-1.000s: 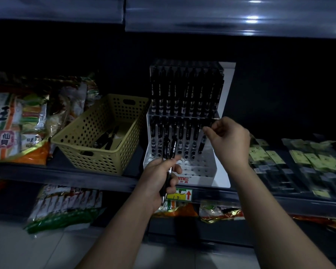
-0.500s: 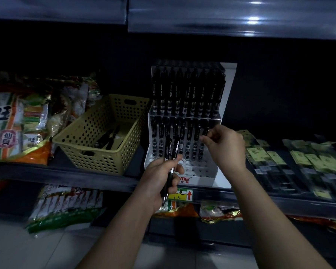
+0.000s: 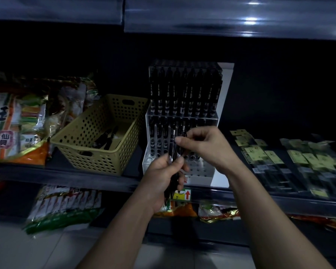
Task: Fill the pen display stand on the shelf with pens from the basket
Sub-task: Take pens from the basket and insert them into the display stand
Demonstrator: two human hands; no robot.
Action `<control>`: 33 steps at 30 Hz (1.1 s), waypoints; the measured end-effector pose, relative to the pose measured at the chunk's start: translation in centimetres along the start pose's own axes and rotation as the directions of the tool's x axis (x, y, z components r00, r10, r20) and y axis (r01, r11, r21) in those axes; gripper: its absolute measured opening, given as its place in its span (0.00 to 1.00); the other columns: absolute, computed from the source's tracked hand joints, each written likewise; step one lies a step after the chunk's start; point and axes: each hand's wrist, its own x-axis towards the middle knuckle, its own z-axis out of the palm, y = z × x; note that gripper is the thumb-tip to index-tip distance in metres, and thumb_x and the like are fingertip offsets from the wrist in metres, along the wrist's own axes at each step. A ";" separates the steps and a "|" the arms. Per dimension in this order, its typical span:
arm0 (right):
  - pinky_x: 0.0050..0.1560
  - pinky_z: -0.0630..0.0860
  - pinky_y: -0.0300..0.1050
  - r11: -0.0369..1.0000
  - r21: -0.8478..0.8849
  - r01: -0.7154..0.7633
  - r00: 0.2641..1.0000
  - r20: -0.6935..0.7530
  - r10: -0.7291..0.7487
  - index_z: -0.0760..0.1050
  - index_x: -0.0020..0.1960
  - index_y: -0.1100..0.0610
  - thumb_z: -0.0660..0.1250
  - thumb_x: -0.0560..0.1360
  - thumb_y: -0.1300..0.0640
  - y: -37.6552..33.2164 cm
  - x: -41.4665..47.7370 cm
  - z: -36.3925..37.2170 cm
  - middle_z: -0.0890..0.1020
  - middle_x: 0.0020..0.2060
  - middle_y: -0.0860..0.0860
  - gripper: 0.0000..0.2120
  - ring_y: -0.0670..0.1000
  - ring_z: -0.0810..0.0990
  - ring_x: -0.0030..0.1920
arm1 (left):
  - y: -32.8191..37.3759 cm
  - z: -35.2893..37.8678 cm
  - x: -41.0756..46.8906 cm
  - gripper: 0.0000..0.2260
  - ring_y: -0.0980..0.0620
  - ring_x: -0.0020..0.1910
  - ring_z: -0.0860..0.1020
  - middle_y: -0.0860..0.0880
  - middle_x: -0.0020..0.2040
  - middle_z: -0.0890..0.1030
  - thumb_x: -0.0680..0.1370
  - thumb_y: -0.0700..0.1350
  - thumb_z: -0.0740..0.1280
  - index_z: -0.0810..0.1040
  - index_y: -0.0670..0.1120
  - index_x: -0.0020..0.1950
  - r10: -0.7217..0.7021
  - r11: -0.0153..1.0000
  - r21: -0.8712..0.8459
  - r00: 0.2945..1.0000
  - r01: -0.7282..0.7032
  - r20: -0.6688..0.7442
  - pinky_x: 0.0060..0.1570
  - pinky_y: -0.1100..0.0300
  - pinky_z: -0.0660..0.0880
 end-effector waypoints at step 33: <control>0.30 0.65 0.26 0.926 -0.369 -0.077 0.765 -0.618 -0.182 0.74 0.36 0.54 0.72 0.72 0.54 0.7 0.1 -3.5 0.74 0.28 0.42 0.10 0.39 0.72 0.29 | -0.2 0.2 0.8 0.08 0.56 0.22 0.64 0.47 0.33 0.73 0.82 0.48 0.58 0.69 0.47 0.45 -0.123 0.992 -0.029 0.972 0.119 -0.202 0.18 0.67 0.56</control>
